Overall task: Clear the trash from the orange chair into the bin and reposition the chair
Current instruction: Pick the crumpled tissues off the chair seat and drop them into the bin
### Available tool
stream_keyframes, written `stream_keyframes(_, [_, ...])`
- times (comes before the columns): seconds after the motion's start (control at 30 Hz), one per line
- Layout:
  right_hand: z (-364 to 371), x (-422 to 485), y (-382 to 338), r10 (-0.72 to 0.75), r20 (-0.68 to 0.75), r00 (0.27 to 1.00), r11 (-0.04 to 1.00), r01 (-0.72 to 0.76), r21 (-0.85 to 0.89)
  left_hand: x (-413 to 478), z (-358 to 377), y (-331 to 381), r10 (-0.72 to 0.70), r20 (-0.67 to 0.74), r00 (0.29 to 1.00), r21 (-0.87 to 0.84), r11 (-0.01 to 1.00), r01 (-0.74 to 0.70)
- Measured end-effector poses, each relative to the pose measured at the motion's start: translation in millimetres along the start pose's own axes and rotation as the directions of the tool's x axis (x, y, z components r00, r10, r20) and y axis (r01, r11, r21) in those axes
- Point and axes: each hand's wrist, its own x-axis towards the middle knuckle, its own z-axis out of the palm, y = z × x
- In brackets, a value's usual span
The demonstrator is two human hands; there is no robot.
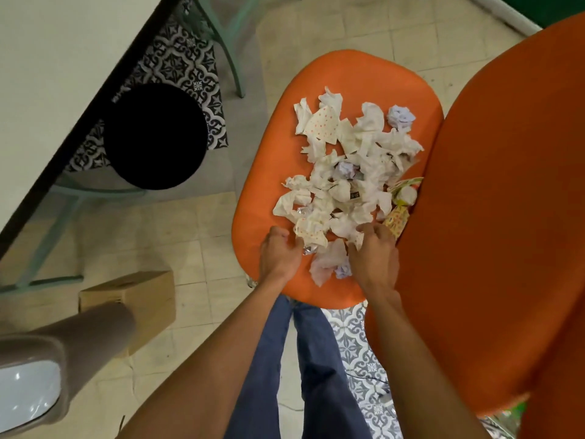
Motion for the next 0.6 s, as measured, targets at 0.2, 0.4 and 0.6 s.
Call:
stream_keyframes(0.2, [34.0,11.8,8.4,0.037,0.042,0.998,0.998,-0.04,0.058,29.1,29.9,-8.9,-0.046,0.014,0.999,-0.044,0.998,0.047])
stream_keyframes(0.4, [55.2,19.1,10.9,-0.019,0.014,1.0,0.997,0.018,0.073,41.8,40.0,-10.6,-0.061,-0.017,0.998,-0.111,0.992,0.059])
stream_keyframes(0.6, [59.4,19.0,16.7,0.069,-0.039,0.997,0.993,-0.065,0.097,36.7,32.0,-12.9,-0.031,-0.01,0.999,-0.085,0.996,0.03])
